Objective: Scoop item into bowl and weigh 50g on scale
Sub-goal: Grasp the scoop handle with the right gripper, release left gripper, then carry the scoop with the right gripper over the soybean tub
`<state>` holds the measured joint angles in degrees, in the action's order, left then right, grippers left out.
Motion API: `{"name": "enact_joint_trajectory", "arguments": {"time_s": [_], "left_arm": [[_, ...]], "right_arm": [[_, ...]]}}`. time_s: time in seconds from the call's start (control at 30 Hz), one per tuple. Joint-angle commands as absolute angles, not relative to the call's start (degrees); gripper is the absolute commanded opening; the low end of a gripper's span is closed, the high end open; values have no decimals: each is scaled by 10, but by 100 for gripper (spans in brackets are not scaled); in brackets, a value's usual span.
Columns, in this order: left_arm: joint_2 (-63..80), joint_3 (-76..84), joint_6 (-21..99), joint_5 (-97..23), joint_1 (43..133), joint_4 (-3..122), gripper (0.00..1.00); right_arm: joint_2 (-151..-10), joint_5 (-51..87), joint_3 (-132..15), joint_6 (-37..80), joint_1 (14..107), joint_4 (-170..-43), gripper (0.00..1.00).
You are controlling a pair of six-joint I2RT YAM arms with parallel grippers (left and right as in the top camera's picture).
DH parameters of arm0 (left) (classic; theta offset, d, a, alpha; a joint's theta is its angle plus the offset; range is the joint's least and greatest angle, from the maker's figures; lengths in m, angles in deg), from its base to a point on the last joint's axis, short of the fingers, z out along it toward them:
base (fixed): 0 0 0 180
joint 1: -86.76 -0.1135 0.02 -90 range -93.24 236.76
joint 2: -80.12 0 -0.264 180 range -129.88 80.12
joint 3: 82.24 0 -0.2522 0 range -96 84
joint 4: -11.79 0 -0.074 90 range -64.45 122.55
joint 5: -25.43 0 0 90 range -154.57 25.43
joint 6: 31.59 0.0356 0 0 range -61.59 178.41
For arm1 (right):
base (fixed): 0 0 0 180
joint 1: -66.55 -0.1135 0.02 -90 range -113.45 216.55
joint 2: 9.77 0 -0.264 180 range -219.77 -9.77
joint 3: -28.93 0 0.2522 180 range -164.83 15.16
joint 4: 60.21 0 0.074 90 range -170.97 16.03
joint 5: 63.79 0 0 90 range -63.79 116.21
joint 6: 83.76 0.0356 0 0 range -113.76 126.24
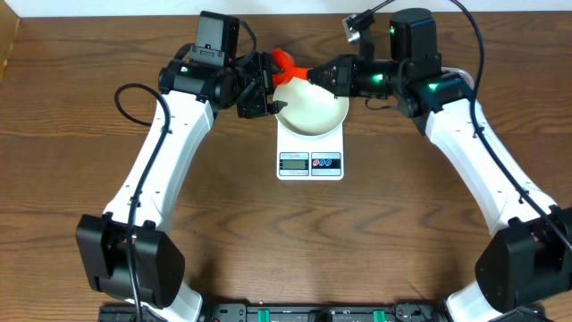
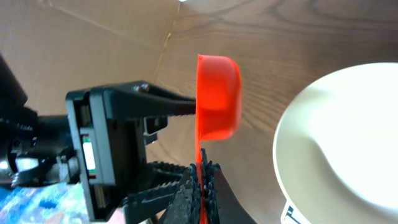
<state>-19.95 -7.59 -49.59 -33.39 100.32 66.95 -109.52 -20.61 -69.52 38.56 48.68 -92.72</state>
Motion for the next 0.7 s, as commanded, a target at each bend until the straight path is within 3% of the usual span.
{"name": "enact_joint_trajectory", "arguments": {"time_s": [0.0, 0.17, 0.33, 0.53, 0.67], "left_arm": [[-198, -80, -492, -335, 1003, 671, 62], [-198, -80, -405, -335, 1003, 642, 62], [-198, -80, -108, -321, 1003, 502, 62], [-198, -80, 26, -328, 999, 477, 63], [-198, -80, 178, -311, 989, 478, 64]], "right_arm": [[-1095, -182, -703, 397, 503, -926, 1], [-1095, -174, -703, 396, 537, -927, 1], [-1093, -182, -703, 380, 605, -927, 1], [-1063, -191, -704, 335, 684, -962, 1], [-1029, -168, -704, 291, 732, -1013, 1]]}}
